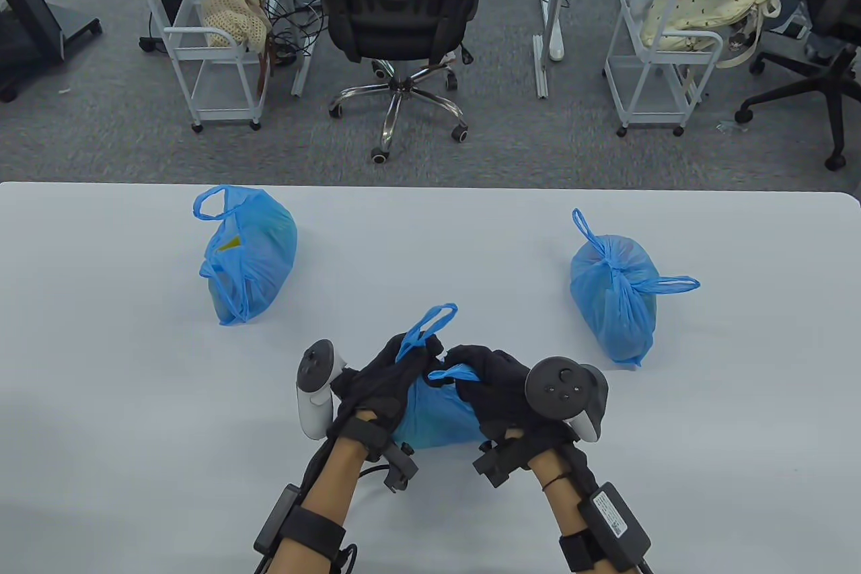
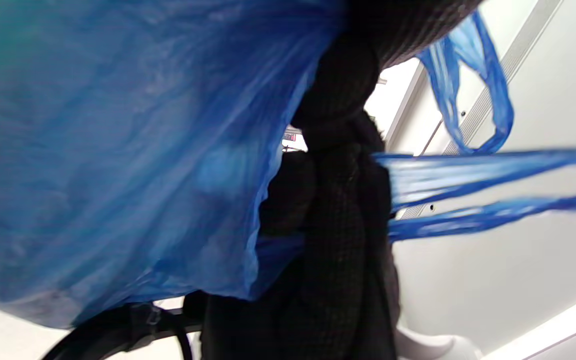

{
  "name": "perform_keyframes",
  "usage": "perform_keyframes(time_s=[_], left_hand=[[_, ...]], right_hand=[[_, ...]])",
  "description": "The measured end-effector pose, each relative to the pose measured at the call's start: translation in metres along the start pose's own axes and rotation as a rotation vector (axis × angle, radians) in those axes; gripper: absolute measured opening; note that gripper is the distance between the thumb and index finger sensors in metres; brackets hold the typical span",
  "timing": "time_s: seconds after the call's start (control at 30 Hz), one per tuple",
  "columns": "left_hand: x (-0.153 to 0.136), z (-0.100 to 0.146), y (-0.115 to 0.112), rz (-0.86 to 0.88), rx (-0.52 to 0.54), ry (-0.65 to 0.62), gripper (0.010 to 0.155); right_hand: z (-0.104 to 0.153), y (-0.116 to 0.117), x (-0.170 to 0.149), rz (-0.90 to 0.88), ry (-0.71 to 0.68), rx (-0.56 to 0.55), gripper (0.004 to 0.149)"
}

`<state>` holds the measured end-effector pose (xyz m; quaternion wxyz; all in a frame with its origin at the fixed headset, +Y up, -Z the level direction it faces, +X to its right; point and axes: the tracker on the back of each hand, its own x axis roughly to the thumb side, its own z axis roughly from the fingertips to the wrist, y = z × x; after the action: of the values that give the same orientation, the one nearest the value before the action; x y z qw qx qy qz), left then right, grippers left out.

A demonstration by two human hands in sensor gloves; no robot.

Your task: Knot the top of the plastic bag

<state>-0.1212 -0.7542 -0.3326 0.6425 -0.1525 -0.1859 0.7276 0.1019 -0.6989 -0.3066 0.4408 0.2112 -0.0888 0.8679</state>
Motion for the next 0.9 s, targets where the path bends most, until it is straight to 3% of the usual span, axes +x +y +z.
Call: perform_keyframes(time_s=[0.1,0.3,0.43,0.5,0.6,0.7,0.8,0.9], left_hand=[[0.004,0.0,-0.002,-0.093,0.006,-0.024,0.045],[0.019,0.0,-0.006,-0.337,-0.07,-0.064,0.085],[0.023,0.001,-0.011,-0.399,-0.094,-0.071,0.093],[0.023,0.001,-0.015,-0.426,-0.092,-0.07,0.092],[0.022,0.001,-0.021,-0.44,-0.039,-0.055,0.087],[0.022,0.003,-0.022,-0.493,0.066,-0.067,0.073],[0.021,0.005,-0.019,-0.466,0.149,-0.071,0.053],[0.016,0.003,-0.01,-0.349,0.125,-0.046,0.05]], right_hand=[[0.001,-0.001,0.0,0.003,0.011,-0.035,0.038],[0.003,0.0,0.006,0.077,0.016,-0.077,0.039],[0.005,0.003,0.011,0.164,0.001,-0.122,0.039],[0.007,0.005,0.013,0.19,-0.009,-0.14,0.039],[0.009,0.009,0.021,0.389,-0.064,-0.149,0.039],[0.01,0.013,0.027,0.509,-0.093,-0.152,0.039],[0.01,0.016,0.028,0.514,-0.092,-0.126,0.039],[0.008,0.018,0.026,0.452,-0.084,-0.071,0.043]])
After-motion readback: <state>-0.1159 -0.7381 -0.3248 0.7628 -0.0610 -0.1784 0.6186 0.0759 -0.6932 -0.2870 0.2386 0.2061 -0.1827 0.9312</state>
